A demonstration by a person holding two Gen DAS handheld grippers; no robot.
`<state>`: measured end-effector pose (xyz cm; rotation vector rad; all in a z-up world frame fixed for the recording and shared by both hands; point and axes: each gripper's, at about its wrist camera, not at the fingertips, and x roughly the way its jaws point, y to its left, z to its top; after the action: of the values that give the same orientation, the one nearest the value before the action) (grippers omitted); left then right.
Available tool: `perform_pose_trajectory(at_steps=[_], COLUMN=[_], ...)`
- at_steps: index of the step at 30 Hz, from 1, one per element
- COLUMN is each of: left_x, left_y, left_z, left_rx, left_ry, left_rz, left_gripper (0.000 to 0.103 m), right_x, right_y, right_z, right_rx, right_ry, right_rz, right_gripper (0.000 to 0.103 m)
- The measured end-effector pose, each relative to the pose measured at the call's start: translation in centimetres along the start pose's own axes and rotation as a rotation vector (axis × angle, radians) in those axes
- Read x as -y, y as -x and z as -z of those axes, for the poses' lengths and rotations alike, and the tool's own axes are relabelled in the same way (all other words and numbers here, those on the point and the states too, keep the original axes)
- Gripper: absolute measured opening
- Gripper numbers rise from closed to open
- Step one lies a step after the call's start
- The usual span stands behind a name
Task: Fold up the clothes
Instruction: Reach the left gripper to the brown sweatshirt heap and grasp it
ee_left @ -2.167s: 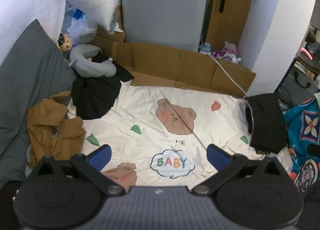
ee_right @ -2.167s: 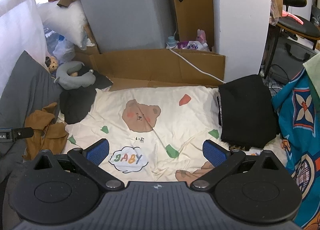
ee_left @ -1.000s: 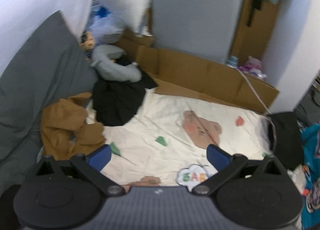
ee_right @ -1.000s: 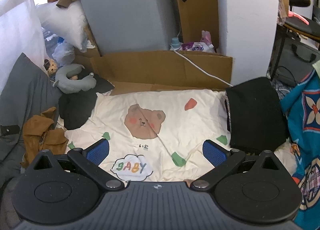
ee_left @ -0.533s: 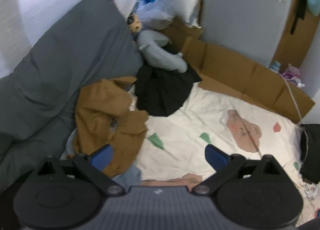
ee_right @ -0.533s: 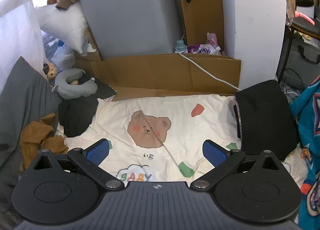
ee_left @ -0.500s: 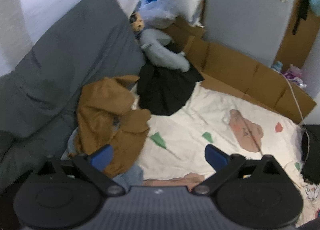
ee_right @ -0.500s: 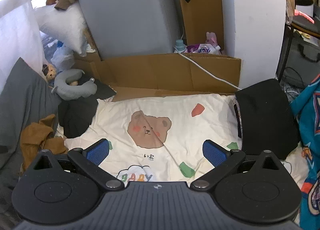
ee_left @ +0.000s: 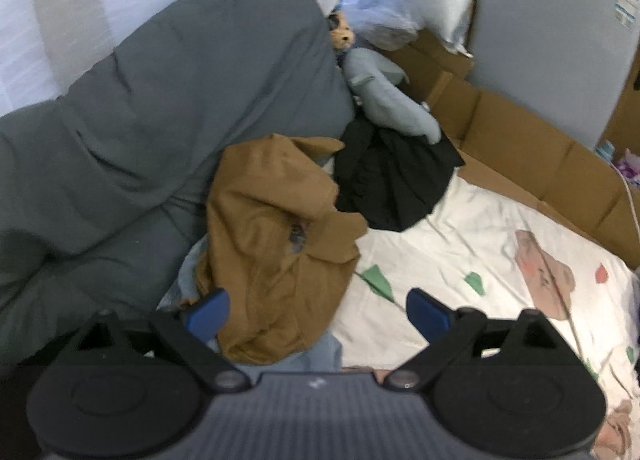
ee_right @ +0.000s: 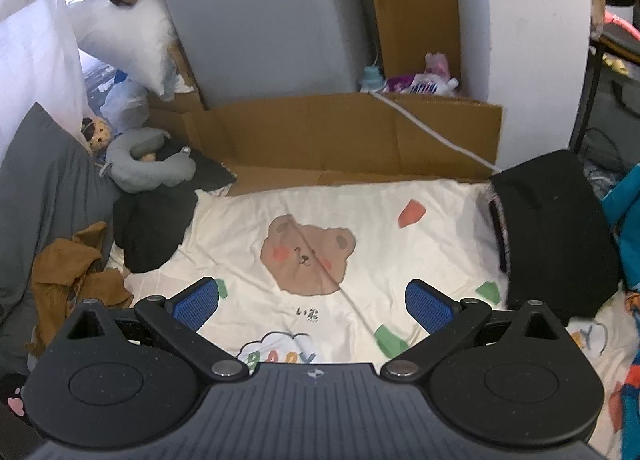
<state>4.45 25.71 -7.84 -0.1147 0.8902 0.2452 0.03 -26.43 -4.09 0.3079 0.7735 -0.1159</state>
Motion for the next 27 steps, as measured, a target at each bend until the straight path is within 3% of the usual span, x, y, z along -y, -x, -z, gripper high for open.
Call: perform_pose_trajectory(at_steps=[11, 17, 20, 27], left_x=[-3.4, -4.7, -5.1, -6.9], left_y=[-5.6, -7.1, -7.4, -9.7], left_z=[2.2, 3.2, 3.6, 5.1], left_rx=[-0.035, -0.037, -0.028, -0.031], left_ry=[0.048, 0.094, 0.106, 0.159], left_rz=[-0.077, -0.080, -0.076, -0.088], left_gripper=[0.096, 0.096, 0.096, 0.096], right_x=[0.1, -0.7, -0.5, 1.0], right_y=[-2.7, -3.5, -3.6, -5.2], right_z=[2.3, 3.1, 3.7, 6.0], right_rx=[0.036, 0.036, 0.036, 0.009], right_ry=[-0.009, 0.056, 0.040, -0.004], right_rz=[-0.076, -0.095, -0.133, -0.125], right_gripper=[0.103, 0.103, 0.102, 0.102])
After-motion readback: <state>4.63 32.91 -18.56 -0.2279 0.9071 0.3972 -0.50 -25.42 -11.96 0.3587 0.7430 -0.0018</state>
